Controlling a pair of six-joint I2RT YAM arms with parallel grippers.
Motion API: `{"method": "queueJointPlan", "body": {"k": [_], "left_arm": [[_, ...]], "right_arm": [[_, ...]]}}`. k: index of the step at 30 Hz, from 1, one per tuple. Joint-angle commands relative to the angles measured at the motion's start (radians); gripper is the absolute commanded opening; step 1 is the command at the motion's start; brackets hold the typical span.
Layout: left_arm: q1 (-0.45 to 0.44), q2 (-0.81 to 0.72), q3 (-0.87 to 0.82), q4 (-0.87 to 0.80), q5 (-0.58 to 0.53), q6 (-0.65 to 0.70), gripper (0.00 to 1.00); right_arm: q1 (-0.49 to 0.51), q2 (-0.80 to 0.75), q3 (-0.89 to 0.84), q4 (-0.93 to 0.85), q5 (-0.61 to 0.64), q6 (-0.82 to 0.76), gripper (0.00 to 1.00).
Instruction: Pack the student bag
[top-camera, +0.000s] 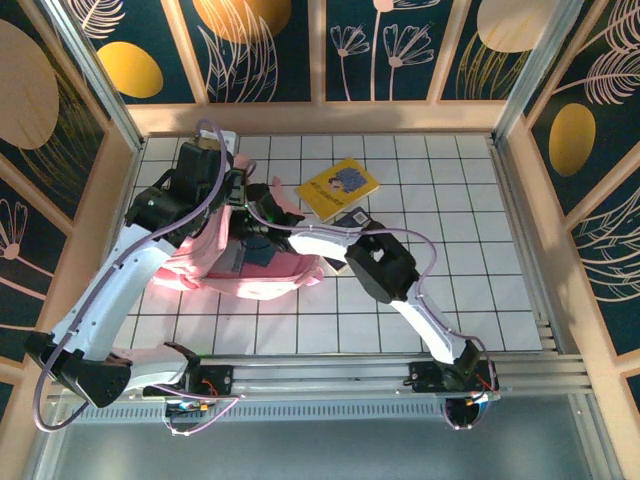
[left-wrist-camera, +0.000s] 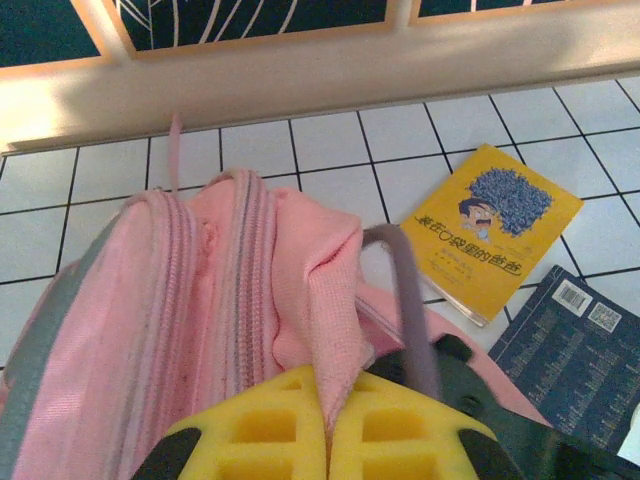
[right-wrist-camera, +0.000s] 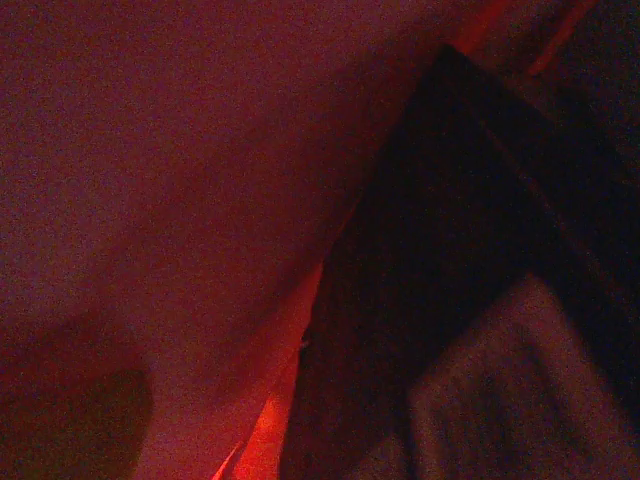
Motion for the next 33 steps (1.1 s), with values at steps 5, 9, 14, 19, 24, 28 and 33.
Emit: {"method": "queueJointPlan", "body": {"k": [5,9,14,19,24,28,33], "left_arm": [[0.021,-0.029,0.01,0.134,-0.058,-0.024,0.0],[0.039,-0.034,-0.007,0.135,-0.049,-0.035,0.0],[0.054,-0.045,-0.04,0.143,-0.043,-0.038,0.0],[0.054,-0.019,-0.094,0.15,0.016,-0.016,0.0],[0.054,0.043,-0.16,0.164,0.092,-0.03,0.0],[0.054,0.07,-0.223,0.178,0.077,-0.029,0.01],[0.054,0.039,-0.309,0.21,0.0,-0.035,0.16]], "right_arm": [[-0.025,-0.212,-0.192,-0.057,0.082,-0.151,0.97],[-0.017,-0.31,-0.313,-0.065,0.126,-0.216,0.97],[-0.052,-0.48,-0.535,0.006,0.168,-0.22,0.93],[-0.111,-0.674,-0.742,0.045,0.181,-0.233,0.85],[-0.232,-0.828,-0.922,0.05,0.226,-0.233,0.74],[-0.342,-0.799,-0.912,-0.073,0.205,-0.244,0.39],[-0.392,-0.676,-0.83,-0.233,0.22,-0.246,0.0]]}}
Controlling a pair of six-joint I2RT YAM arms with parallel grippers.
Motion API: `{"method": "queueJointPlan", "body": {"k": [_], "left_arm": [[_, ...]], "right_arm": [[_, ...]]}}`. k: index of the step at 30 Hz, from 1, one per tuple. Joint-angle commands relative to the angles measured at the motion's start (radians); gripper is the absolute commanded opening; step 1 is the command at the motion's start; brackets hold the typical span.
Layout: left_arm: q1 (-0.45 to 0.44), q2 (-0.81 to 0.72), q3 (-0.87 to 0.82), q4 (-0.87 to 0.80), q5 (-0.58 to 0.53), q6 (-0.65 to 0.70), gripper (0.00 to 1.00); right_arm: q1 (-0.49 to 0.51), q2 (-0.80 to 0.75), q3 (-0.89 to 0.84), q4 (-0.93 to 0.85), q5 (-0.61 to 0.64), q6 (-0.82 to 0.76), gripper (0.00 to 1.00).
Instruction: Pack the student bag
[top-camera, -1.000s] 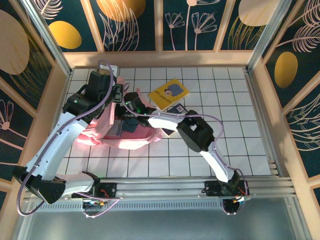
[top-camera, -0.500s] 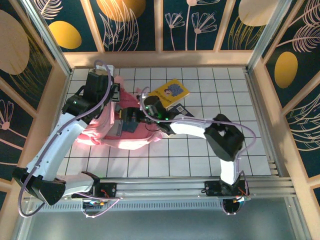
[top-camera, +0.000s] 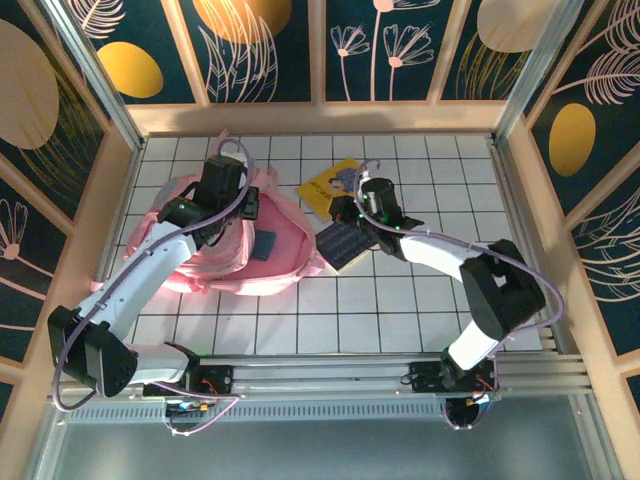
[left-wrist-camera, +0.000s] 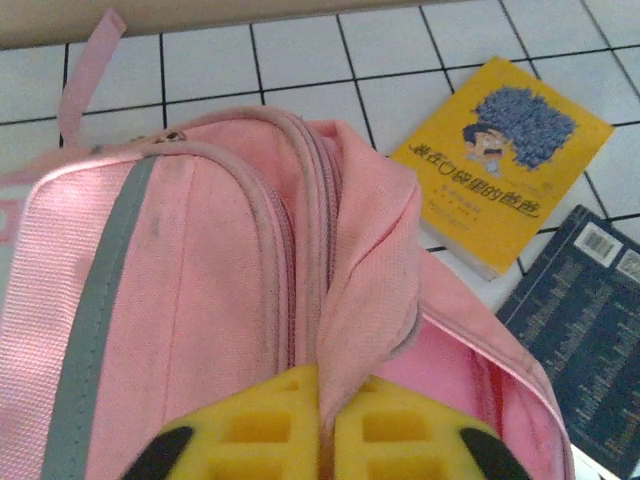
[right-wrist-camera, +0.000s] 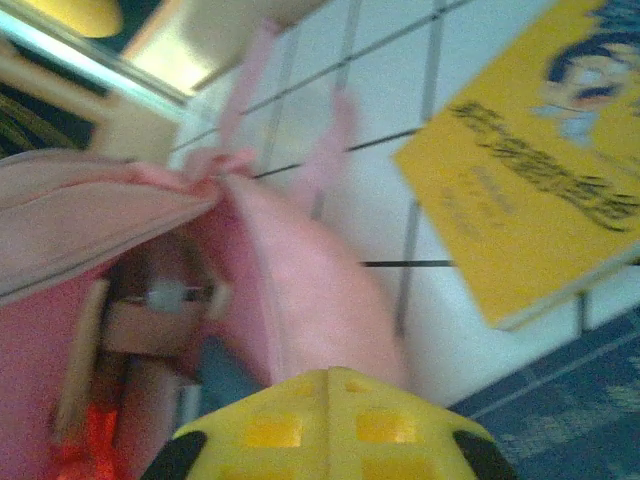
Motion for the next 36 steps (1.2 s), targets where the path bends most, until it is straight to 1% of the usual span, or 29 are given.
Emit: {"method": "queueJointPlan", "body": {"k": [1,4,8,13,15,16,20,24,27,29,30,32,33,34,36], "left_arm": [[0.015,-0.024,-0.049,0.005,-0.079,-0.016,0.2],[0.015,-0.025,-0.057,0.022,0.045,-0.025,0.33],[0.015,-0.036,-0.066,0.062,0.175,-0.055,0.53],[0.013,-0.033,-0.046,0.093,0.365,-0.082,0.66],[0.007,-0.032,-0.039,0.112,0.411,-0.101,0.68],[0.001,-0.032,-0.036,0.116,0.418,-0.106,0.69],[-0.032,-0.018,-0.006,0.127,0.413,-0.12,0.7],[-0.076,0.045,0.015,0.141,0.4,-0.141,0.7],[-0.122,0.104,0.025,0.174,0.387,-0.167,0.71],[-0.164,0.158,0.033,0.205,0.38,-0.188,0.71],[-0.183,0.188,0.04,0.216,0.382,-0.196,0.71],[-0.228,0.27,0.067,0.232,0.393,-0.228,0.7],[-0.239,0.304,0.073,0.249,0.417,-0.25,0.7],[-0.249,0.338,0.069,0.282,0.433,-0.283,0.7],[-0.257,0.378,0.052,0.344,0.432,-0.348,0.72]], "right_arm": [[-0.004,0.079,0.042,-0.119,0.002,-0.002,0.0],[-0.008,0.139,0.054,-0.123,-0.057,0.036,0.0],[0.0,0.182,0.052,-0.152,-0.057,0.053,0.0],[0.002,0.203,-0.012,-0.137,-0.085,0.069,0.0],[0.007,0.198,-0.039,-0.139,-0.088,0.054,0.0],[0.009,0.187,-0.055,-0.138,-0.087,0.046,0.0],[0.008,0.1,-0.17,-0.133,-0.078,0.033,0.0],[-0.011,-0.011,-0.283,-0.176,-0.066,0.008,0.0],[-0.019,-0.139,-0.362,-0.224,-0.061,-0.016,0.0],[-0.019,-0.235,-0.398,-0.244,-0.095,-0.03,0.0],[-0.048,-0.283,-0.405,-0.25,-0.114,-0.038,0.0],[-0.061,-0.378,-0.4,-0.276,-0.16,-0.06,0.0],[-0.068,-0.416,-0.39,-0.295,-0.165,-0.072,0.04],[-0.08,-0.454,-0.374,-0.322,-0.156,-0.083,0.1],[-0.126,-0.497,-0.358,-0.366,-0.136,-0.086,0.27]]}}
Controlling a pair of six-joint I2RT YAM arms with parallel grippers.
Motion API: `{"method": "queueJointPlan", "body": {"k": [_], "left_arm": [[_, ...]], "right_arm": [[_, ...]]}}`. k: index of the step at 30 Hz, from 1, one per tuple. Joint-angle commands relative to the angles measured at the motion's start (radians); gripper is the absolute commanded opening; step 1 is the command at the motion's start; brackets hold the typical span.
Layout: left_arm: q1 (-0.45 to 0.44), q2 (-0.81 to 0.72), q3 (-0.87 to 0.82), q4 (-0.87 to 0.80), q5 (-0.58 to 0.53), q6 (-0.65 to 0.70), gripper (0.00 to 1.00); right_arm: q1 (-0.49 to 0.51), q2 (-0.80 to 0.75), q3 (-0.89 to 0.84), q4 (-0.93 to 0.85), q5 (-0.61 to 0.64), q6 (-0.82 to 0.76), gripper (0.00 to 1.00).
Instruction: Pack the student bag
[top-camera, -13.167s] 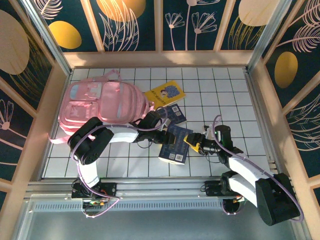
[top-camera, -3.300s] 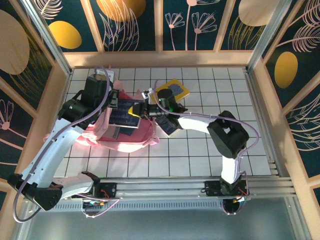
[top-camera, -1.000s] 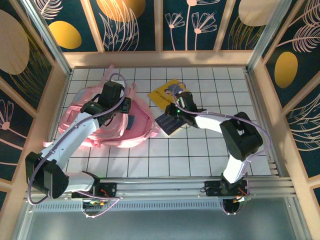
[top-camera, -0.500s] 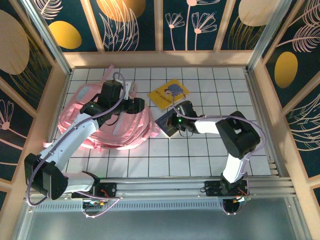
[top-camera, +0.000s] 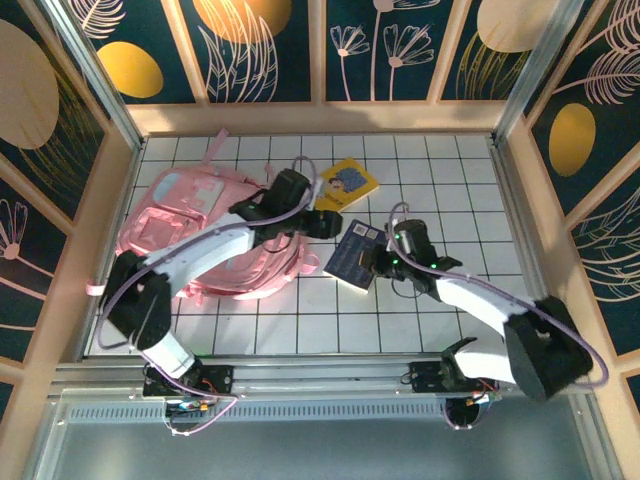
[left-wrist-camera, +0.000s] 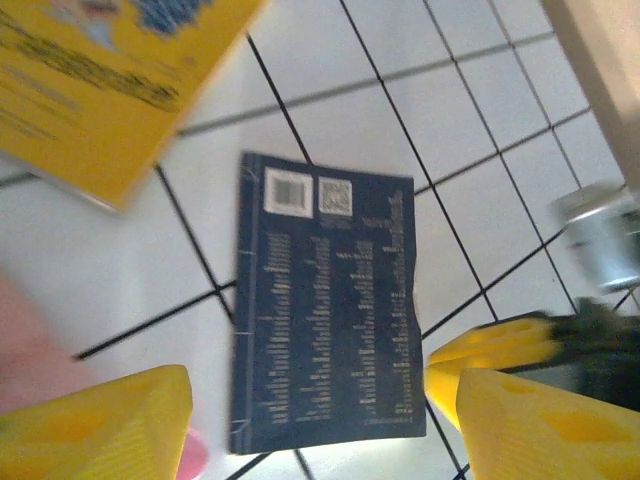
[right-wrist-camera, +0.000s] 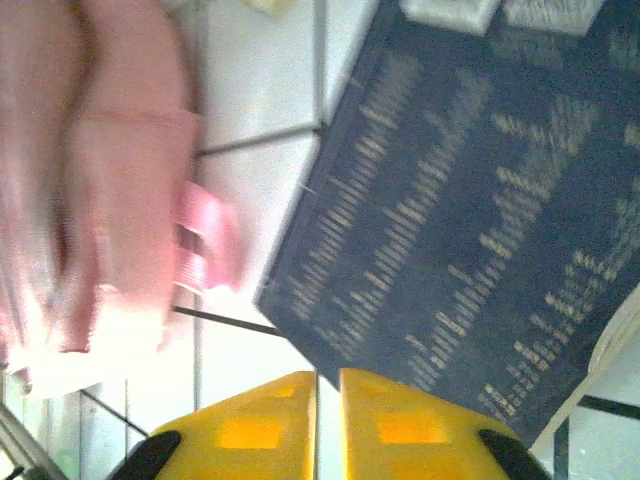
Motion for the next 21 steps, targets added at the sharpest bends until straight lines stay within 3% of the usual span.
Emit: {"method": "queueJointPlan", "body": {"k": [1,6,16,21], "left_arm": [[-0.01,0.072,-0.002,0.124,0.022,-0.124,0.73],[-0.01,0.215,0.121,0.038,-0.066,-0.127,0.77],[-0.01,0.408,0.226,-0.004,-0.094,-0.14,0.77],[-0.01,0.441,0.215,0.022,-0.04,-0.154,0.77]], "right_arm": [[-0.078,-0.063,0.037,-0.097,-0.007,-0.026,0.36],[-0.195,0.006,0.042,-0.131,0.0,0.069,0.43],[-0.241,0.221,0.056,-0.058,-0.02,0.165,0.46],[-0.243,0.303,0.07,0.002,-0.089,0.163,0.47]]}}
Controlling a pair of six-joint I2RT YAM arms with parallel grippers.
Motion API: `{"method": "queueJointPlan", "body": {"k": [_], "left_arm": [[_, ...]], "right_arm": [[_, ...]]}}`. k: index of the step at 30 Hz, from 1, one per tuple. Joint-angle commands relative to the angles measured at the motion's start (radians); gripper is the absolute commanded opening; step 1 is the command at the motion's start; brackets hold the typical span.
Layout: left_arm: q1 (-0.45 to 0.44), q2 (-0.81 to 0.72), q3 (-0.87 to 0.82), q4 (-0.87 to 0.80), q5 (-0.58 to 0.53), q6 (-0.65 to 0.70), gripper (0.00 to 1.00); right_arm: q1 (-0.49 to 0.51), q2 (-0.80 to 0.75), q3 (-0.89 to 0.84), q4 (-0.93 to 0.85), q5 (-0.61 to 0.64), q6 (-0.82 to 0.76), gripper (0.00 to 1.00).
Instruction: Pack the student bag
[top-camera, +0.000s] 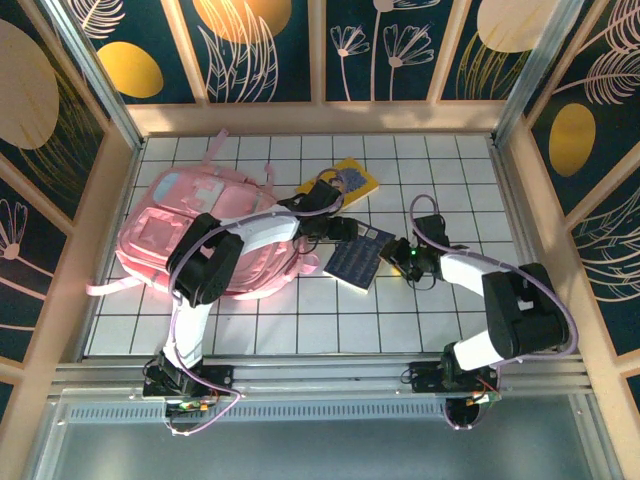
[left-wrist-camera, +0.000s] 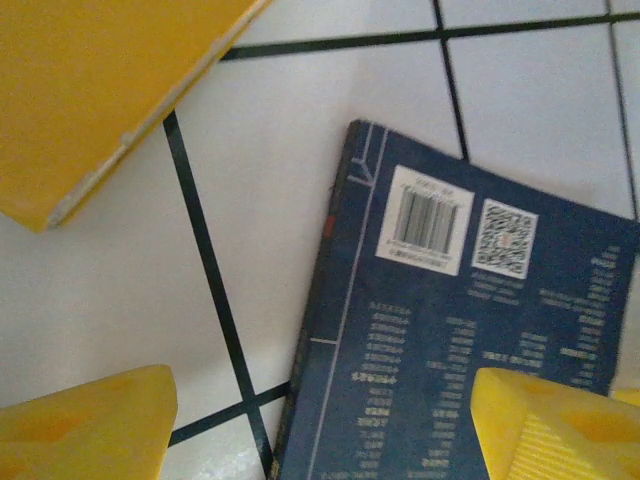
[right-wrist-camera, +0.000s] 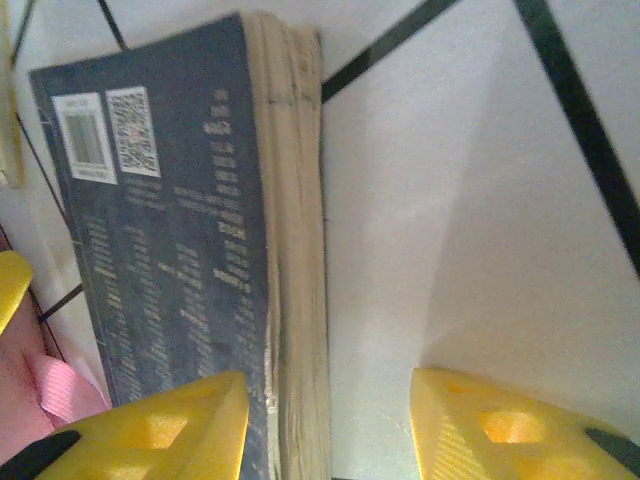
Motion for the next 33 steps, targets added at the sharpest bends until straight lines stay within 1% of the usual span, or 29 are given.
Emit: {"method": "queueJointPlan", "body": {"k": [1,6,9,11,17,20,25,27,31,33], "left_arm": [[0.004,0.022,0.009,0.005,0.039,-0.022,0.77],[0.002,0.034,-0.015,0.039,0.086,-0.032,0.77],[-0.001,0.049,-0.023,0.065,0.153,-0.036,0.77],[-0.007,0.057,-0.024,0.074,0.177,-0.039,0.77],[-0.013,0.064,-0.042,0.097,0.207,-0.044,0.77],[-0.014,0.062,-0.061,0.11,0.217,-0.047,0.77],[-0.014,0.059,-0.079,0.134,0.227,-0.057,0.76],[-0.013,0.059,-0.083,0.137,0.229,-0.059,0.76],[-0.013,0.04,-0.092,0.135,0.22,-0.06,0.76],[-0.014,0.022,-0.091,0.126,0.203,-0.055,0.76]], "right_arm": [[-0.004,0.053,0.039,0.051,-0.063,0.019,0.47],[-0.001,0.117,0.054,0.101,-0.114,0.032,0.47],[0.011,0.157,0.074,0.129,-0.17,0.032,0.46],[0.021,0.169,0.093,0.132,-0.187,0.029,0.46],[0.028,0.106,0.096,0.143,-0.181,0.027,0.44],[0.03,0.078,0.087,0.168,-0.208,0.033,0.41],[0.041,0.077,0.07,0.251,-0.269,0.07,0.35],[0.051,0.078,0.07,0.257,-0.259,0.073,0.31],[0.055,0.08,0.079,0.22,-0.221,0.052,0.2],[0.054,0.081,0.084,0.192,-0.205,0.032,0.19]]}}
